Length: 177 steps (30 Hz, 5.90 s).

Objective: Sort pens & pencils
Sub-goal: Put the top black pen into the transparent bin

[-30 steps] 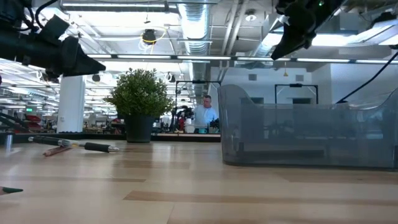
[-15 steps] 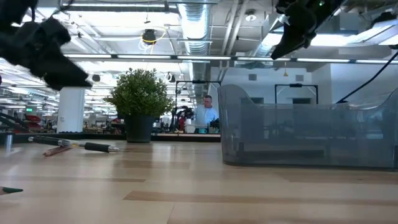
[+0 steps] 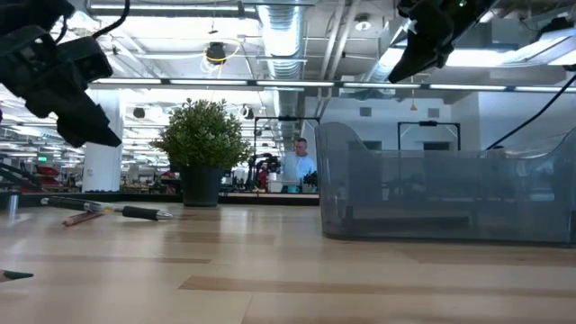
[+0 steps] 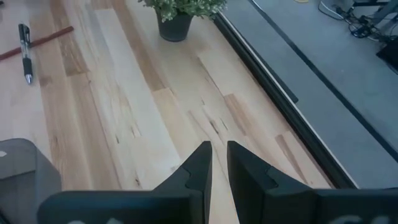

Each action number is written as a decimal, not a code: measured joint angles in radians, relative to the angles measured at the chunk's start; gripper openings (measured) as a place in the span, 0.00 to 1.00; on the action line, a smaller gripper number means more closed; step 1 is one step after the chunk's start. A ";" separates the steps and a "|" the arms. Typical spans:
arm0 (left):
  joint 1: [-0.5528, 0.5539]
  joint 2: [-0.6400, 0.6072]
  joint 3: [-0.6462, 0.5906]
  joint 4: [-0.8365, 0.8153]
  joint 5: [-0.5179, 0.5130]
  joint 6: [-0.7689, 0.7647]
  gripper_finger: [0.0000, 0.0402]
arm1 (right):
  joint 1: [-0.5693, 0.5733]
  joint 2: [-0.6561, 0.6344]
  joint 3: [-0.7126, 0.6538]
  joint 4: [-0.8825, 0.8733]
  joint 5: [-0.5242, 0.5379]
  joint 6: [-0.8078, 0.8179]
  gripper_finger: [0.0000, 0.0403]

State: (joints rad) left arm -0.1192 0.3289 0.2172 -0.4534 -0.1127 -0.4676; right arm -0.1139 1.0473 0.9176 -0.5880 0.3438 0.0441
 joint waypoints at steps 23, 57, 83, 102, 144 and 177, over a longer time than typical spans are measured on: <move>0.000 0.577 0.127 -0.022 0.118 0.107 0.58 | 0.000 0.000 0.000 0.001 0.000 -0.029 0.18; -0.061 1.052 0.327 -0.114 0.035 0.184 0.58 | 0.000 0.000 0.001 -0.001 0.000 -0.026 0.18; -0.062 1.072 0.389 -0.123 0.047 0.213 0.16 | 0.000 0.038 -0.007 -0.002 -0.001 -0.026 0.18; -0.061 1.073 0.397 -0.103 0.011 0.250 0.11 | 0.000 0.113 -0.007 -0.002 -0.001 -0.026 0.18; 0.170 1.344 1.070 -0.055 0.090 0.799 0.11 | 0.089 0.110 0.146 -0.235 -0.117 0.143 0.18; 0.131 1.492 1.346 -0.055 -0.095 1.321 0.11 | 0.153 0.118 0.211 -0.162 -0.372 0.271 0.62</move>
State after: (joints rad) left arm 0.0120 1.8214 1.5635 -0.5086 -0.2076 0.8530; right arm 0.0396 1.1652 1.1290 -0.7505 -0.0279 0.3148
